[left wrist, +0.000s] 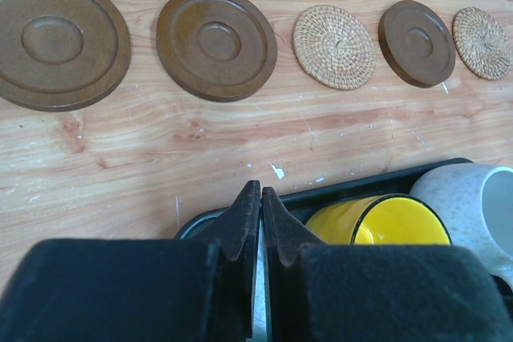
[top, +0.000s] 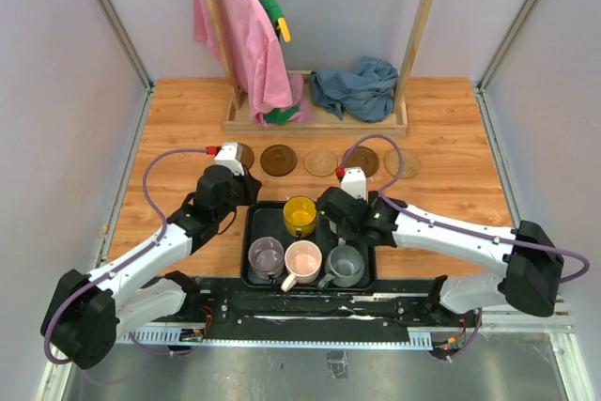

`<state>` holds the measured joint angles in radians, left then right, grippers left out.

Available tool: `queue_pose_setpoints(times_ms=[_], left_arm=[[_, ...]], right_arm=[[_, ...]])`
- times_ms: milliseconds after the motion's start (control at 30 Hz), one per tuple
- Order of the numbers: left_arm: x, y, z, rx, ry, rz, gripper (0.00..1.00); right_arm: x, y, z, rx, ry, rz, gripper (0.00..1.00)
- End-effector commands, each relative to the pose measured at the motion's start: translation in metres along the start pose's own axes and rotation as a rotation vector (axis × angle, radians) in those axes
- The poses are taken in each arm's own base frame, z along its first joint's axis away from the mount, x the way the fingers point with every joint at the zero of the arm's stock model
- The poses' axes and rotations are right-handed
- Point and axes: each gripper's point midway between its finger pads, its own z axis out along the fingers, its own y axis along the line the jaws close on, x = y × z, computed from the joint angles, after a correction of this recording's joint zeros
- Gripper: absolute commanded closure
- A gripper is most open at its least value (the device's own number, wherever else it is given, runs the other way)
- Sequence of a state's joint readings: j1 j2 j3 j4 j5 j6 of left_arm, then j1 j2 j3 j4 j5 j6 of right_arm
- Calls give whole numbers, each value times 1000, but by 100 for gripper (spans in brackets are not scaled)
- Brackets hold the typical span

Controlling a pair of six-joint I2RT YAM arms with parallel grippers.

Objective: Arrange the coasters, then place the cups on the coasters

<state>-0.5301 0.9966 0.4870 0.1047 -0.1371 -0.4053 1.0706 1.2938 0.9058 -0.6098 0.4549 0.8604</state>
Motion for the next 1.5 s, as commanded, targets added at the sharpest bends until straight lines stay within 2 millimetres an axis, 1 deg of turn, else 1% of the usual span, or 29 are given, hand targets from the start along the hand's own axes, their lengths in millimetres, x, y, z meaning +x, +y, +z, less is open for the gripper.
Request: queue_pose_setpoints(times_ms=[0,200,333,500,600,733,933,1033,1267,1367,1467], left_arm=[[5,-2,2,17,-11,2,92],[13,1,5,13,3,5,92],[18,2,8,10,18,4,92],[21,1,12,17,26,1,92],[24,1,14,17,36,1,92],[27,2,17,15,44,2,92],[30,2,18,11,53,-1,92],[30,3,19,7,54,-1,92],[31,5,19,0,57,0,92],[32,6,19,-6,59,2,92],[32,8,19,-15,58,7,92]], right_arm=[[-5,4,-1,50,-15,-9,0],[2,1,6,92,6,-20,1],[10,-8,8,141,30,-21,2],[24,-25,11,210,62,-27,1],[32,-40,9,264,74,-22,2],[33,-54,3,298,52,5,0],[30,-75,-6,332,-11,47,1],[26,-70,-6,293,-27,33,2],[21,-37,4,144,-5,-40,8],[20,-29,8,119,13,-58,12],[21,-25,13,113,30,-77,15]])
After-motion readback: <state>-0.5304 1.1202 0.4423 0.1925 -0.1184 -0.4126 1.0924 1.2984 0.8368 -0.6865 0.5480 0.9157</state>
